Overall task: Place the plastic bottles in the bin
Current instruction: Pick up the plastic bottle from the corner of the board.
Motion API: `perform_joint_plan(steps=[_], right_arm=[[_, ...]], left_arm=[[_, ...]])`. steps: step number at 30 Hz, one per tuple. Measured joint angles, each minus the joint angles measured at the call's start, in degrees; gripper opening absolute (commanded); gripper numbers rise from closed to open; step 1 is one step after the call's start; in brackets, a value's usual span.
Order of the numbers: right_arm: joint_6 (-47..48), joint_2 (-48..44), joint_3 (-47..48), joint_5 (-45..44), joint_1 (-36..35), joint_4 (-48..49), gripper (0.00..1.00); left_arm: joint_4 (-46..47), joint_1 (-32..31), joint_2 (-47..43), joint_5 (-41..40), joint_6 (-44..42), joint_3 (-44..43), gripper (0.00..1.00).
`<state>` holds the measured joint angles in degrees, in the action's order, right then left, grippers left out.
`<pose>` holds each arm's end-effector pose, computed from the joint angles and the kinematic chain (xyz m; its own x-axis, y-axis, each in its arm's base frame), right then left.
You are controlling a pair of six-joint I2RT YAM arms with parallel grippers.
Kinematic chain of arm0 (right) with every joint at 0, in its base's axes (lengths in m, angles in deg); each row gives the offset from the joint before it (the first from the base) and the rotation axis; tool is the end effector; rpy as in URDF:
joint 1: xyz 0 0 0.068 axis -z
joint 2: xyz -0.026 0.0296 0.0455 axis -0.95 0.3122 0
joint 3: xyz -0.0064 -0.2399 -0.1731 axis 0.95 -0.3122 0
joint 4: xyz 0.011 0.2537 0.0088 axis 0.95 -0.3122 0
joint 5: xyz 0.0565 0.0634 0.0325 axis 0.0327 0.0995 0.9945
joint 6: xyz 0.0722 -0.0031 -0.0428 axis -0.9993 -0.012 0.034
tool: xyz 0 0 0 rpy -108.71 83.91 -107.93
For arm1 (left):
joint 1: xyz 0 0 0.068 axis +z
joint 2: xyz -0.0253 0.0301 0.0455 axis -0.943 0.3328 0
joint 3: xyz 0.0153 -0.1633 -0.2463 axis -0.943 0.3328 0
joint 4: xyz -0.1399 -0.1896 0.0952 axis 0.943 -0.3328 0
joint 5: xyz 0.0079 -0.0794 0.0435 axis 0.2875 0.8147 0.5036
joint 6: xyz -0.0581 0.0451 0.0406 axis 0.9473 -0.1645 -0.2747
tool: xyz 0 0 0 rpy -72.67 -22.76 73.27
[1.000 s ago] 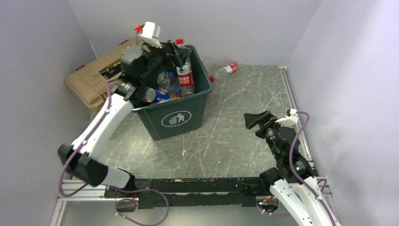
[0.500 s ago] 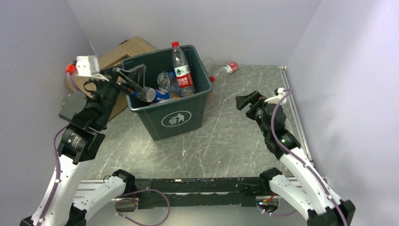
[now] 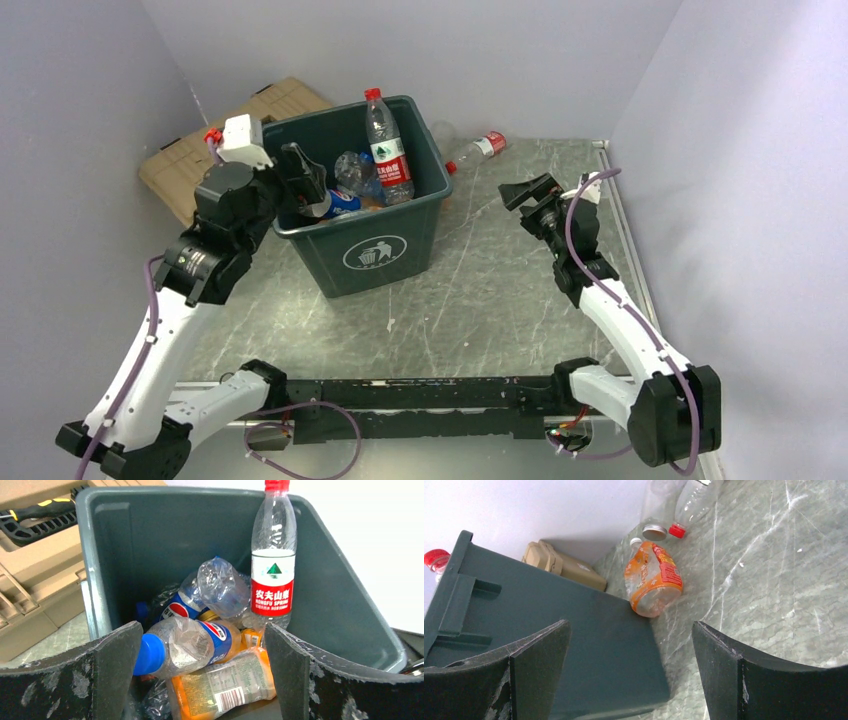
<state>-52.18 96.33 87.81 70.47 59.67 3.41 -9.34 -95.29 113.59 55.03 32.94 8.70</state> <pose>0.2555 0.0543 0.3051 -0.2745 0.7480 -0.6043 0.0254 0.6338 0.7731 0.1871 -0.0632 0.4596 -0.2257 -0.3436 -0.9116 0.0593 0.9292 -0.3649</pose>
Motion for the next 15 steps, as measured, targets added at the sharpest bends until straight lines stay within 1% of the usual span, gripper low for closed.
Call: perform_joint_plan(steps=[3,5,7,11,15], right_arm=[[0.0,0.0,-0.3,0.6,0.3,0.9,0.95],[0.3,0.4,0.1,0.5,0.3,0.8,0.95],[0.6,2.8,2.2,-0.3,0.3,0.4,0.95],[0.3,12.4,8.3,-1.9,1.3,2.3,0.94],[-2.5,26.6,13.2,-1.8,4.4,7.6,0.93]], left_arm=[[-0.9,0.1,-0.2,-1.7,1.9,-2.0,0.96],[-1.0,0.1,-1.3,-2.7,2.8,-1.9,0.96],[-0.8,0.1,-3.7,-3.8,3.4,-1.1,0.95],[1.1,0.1,-10.0,-5.7,3.5,2.3,0.94],[2.6,0.1,-14.1,-6.9,2.1,3.7,0.94]])
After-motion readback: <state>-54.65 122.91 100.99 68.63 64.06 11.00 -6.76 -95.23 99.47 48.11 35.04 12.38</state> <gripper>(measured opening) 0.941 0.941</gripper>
